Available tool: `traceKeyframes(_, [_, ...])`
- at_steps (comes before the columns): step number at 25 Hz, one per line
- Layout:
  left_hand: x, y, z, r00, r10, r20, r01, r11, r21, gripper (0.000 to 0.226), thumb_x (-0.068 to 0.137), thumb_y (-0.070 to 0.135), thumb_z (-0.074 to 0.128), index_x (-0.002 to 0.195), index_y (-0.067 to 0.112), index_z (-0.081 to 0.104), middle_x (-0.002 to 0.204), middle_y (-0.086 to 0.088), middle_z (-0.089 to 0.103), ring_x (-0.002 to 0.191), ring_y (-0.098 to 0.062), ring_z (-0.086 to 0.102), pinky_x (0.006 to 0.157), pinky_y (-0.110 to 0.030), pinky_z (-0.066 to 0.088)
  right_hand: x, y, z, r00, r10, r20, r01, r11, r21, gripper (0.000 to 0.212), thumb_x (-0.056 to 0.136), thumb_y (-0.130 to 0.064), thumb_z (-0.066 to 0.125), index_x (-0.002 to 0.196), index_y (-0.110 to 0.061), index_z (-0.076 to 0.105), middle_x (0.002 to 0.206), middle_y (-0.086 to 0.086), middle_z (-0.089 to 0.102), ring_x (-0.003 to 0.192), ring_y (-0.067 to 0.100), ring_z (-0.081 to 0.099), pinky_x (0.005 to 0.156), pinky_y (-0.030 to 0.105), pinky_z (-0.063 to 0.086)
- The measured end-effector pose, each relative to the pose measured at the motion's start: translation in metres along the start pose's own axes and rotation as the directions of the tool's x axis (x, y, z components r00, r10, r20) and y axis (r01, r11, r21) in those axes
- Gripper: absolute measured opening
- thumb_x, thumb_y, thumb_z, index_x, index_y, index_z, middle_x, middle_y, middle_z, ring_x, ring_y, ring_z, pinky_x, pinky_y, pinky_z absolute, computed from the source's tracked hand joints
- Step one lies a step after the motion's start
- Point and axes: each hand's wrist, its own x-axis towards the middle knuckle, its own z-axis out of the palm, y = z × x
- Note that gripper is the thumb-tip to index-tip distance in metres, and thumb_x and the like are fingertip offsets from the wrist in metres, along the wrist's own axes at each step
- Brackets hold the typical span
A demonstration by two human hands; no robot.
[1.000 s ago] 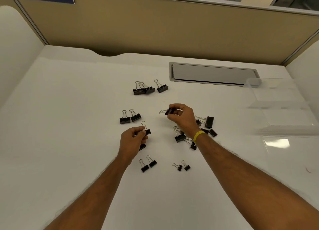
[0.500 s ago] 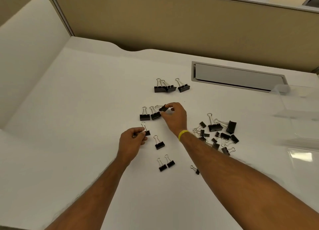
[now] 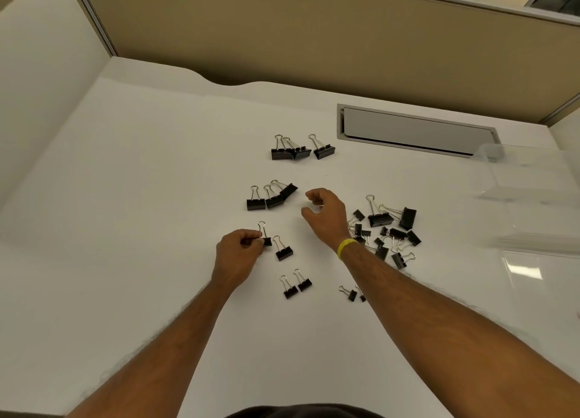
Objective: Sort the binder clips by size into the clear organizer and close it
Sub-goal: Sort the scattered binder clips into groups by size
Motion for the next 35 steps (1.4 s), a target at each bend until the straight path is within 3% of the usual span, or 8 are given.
traceKeyframes(4, [-0.011, -0.002, 0.002, 1.000, 0.009, -0.019, -0.008, 0.998, 0.064, 0.010, 0.087, 0.018, 0.066, 0.095, 0.020, 0.072, 0.085, 0.006, 0.072, 0.084, -0.010, 0.069, 0.080, -0.028, 0.056, -0.022, 0.010, -0.011, 0.999, 0.015, 0.041, -0.015, 1.000, 0.002, 0.024, 0.082, -0.005, 0.065, 0.105, -0.013, 0.064, 0.102, 0.000, 0.064, 0.093, 0.013, 0.058, 0.083, 0.019, 0.046])
traceKeyframes(9, [-0.025, -0.001, 0.001, 0.996, 0.062, -0.062, -0.050, 0.982, 0.180, 0.009, 0.089, 0.022, 0.064, 0.088, 0.017, 0.072, 0.083, 0.007, 0.069, 0.079, -0.008, 0.064, 0.072, -0.019, 0.047, -0.046, 0.015, -0.016, 0.994, -0.041, 0.097, 0.048, 0.996, -0.077, 0.023, 0.083, -0.006, 0.065, 0.105, -0.012, 0.065, 0.099, -0.001, 0.063, 0.092, 0.009, 0.056, 0.077, 0.007, 0.040])
traceKeyframes(12, [-0.025, -0.005, -0.004, 0.987, 0.111, -0.118, -0.079, 0.965, 0.249, 0.014, 0.090, 0.023, 0.062, 0.090, 0.014, 0.073, 0.089, 0.002, 0.069, 0.081, -0.011, 0.063, 0.074, -0.023, 0.044, -0.056, 0.017, -0.020, 0.992, -0.064, 0.108, 0.077, 0.990, -0.118, 0.022, 0.083, -0.008, 0.064, 0.104, -0.014, 0.065, 0.099, -0.002, 0.063, 0.091, 0.007, 0.054, 0.075, 0.007, 0.038])
traceKeyframes(20, [-0.025, 0.006, 0.001, 0.984, 0.155, -0.092, -0.123, 0.950, 0.286, 0.011, 0.088, 0.027, 0.062, 0.087, 0.022, 0.071, 0.086, 0.009, 0.069, 0.080, -0.011, 0.065, 0.073, -0.028, 0.050, -0.054, 0.033, -0.055, 0.998, -0.057, -0.021, 0.048, 0.953, -0.298, 0.016, 0.083, -0.015, 0.062, 0.098, -0.014, 0.066, 0.094, -0.002, 0.062, 0.094, 0.015, 0.055, 0.082, 0.033, 0.051])
traceKeyframes(23, [-0.023, 0.010, 0.010, 0.986, 0.159, -0.047, -0.140, 0.951, 0.274, 0.009, 0.088, 0.029, 0.061, 0.084, 0.026, 0.068, 0.083, 0.013, 0.070, 0.075, -0.009, 0.069, 0.073, -0.034, 0.056, -0.042, 0.038, -0.080, 0.997, -0.058, -0.043, 0.037, 0.924, -0.381, 0.017, 0.083, -0.016, 0.062, 0.099, -0.013, 0.065, 0.097, 0.001, 0.061, 0.098, 0.019, 0.053, 0.085, 0.037, 0.049])
traceKeyframes(29, [-0.024, 0.022, 0.028, 0.983, 0.183, -0.027, -0.168, 0.945, 0.279, 0.009, 0.089, 0.025, 0.062, 0.086, 0.022, 0.069, 0.086, 0.010, 0.070, 0.072, -0.010, 0.066, 0.071, -0.028, 0.051, -0.022, 0.060, -0.115, 0.993, 0.057, -0.106, -0.112, 0.762, -0.638, 0.036, 0.084, -0.033, 0.062, 0.116, -0.015, 0.059, 0.117, 0.010, 0.051, 0.109, 0.029, 0.048, 0.090, 0.042, 0.045])
traceKeyframes(35, [-0.020, 0.029, 0.037, 0.981, 0.192, -0.006, -0.181, 0.932, 0.313, 0.009, 0.089, 0.027, 0.061, 0.088, 0.023, 0.069, 0.087, 0.011, 0.069, 0.067, -0.008, 0.065, 0.064, -0.026, 0.049, -0.017, 0.067, -0.115, 0.993, 0.068, -0.102, -0.115, 0.794, -0.597, 0.033, 0.085, -0.035, 0.065, 0.110, -0.013, 0.061, 0.116, 0.009, 0.048, 0.100, 0.029, 0.055, 0.090, 0.044, 0.048])
